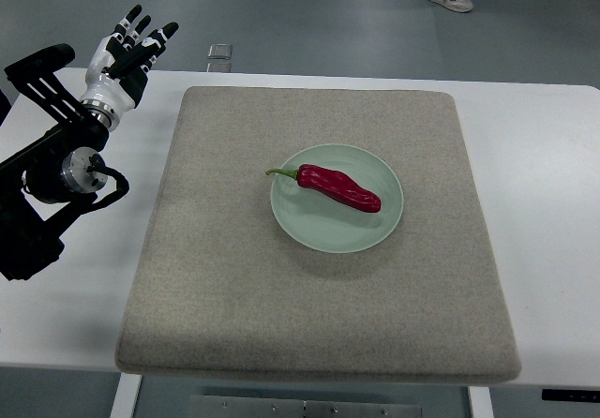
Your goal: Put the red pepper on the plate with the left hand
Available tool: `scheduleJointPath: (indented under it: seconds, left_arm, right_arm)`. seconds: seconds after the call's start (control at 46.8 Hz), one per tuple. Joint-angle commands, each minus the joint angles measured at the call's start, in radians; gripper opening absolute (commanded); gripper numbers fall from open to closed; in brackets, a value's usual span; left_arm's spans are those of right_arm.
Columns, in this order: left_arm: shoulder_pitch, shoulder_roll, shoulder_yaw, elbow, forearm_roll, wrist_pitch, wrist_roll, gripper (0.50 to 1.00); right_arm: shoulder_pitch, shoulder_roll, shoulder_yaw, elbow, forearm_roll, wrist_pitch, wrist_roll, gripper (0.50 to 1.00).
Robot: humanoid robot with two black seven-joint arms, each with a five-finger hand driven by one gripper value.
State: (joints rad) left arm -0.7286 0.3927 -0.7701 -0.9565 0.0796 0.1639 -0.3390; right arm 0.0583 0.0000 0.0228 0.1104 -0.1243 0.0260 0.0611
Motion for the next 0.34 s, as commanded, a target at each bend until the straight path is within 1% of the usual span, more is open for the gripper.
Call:
scheduleJointPath:
  seconds: [0.0, 0.32]
  left_arm:
    - [0.0, 0.0, 0.0, 0.008, 0.0, -0.001, 0.0, 0.999]
    - [-0.002, -0.002, 0.0, 0.015, -0.003, -0.003, 0.0, 0.999]
  right_arm:
    - [0.0, 0.0, 0.0, 0.0, 0.0, 0.0, 0.0, 0.928]
    - [0.002, 0.0, 0.002, 0.002, 0.0, -0.001, 0.0, 0.928]
